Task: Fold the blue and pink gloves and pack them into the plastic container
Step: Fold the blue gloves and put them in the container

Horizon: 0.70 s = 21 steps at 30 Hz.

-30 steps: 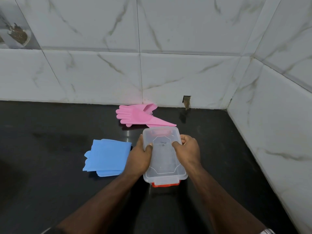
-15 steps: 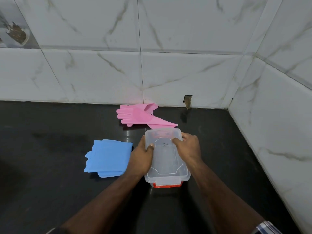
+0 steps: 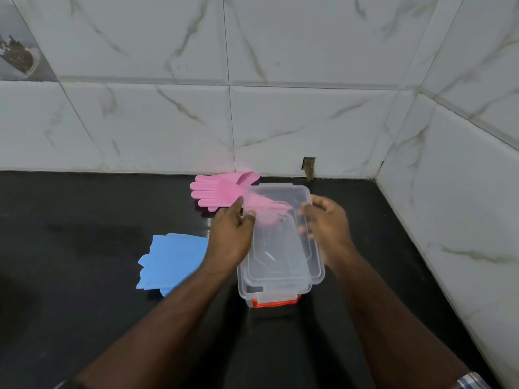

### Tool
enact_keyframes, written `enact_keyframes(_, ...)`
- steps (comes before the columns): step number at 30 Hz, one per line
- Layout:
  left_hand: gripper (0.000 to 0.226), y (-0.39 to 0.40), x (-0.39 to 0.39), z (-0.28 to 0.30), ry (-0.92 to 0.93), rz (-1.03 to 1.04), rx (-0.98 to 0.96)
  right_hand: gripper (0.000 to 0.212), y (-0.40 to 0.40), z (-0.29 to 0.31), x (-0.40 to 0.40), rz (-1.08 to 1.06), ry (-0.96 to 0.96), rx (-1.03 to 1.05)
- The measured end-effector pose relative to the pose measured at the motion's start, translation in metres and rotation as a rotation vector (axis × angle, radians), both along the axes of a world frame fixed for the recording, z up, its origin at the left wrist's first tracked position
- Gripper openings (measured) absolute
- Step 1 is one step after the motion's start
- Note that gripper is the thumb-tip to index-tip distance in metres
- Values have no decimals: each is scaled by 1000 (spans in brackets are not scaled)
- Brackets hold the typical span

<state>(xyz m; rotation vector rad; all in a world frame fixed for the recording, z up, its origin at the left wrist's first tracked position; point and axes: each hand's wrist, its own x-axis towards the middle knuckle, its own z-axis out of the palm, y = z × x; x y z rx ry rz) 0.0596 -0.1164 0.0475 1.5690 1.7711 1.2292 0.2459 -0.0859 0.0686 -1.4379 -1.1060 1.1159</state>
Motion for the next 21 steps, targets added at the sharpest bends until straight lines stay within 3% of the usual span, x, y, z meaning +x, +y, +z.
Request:
enact_keyframes(3, 43, 7, 20, 32, -116, -87, 32, 14, 5, 28, 21, -35, 59, 95)
enact_keyframes(7, 29, 17, 43, 59, -231, -191, 120, 8, 7, 63, 60, -26, 133, 280)
enact_keyframes(9, 20, 24, 50, 59, -241, -227, 124, 12, 4, 67, 82, -1, 45, 331)
enact_keyframes(14, 12, 26, 69, 23, 69, -360, 79, 31, 2, 20, 123, 37, -537, 188)
enact_keyframes(16, 12, 23, 76, 8, 218, -397, 42, 29, -1, -9, 134, 83, -715, 172)
enact_keyframes(21, 21, 22, 88, -9, 581, -439, -60, 26, -11, -61, 151, 77, -777, 172)
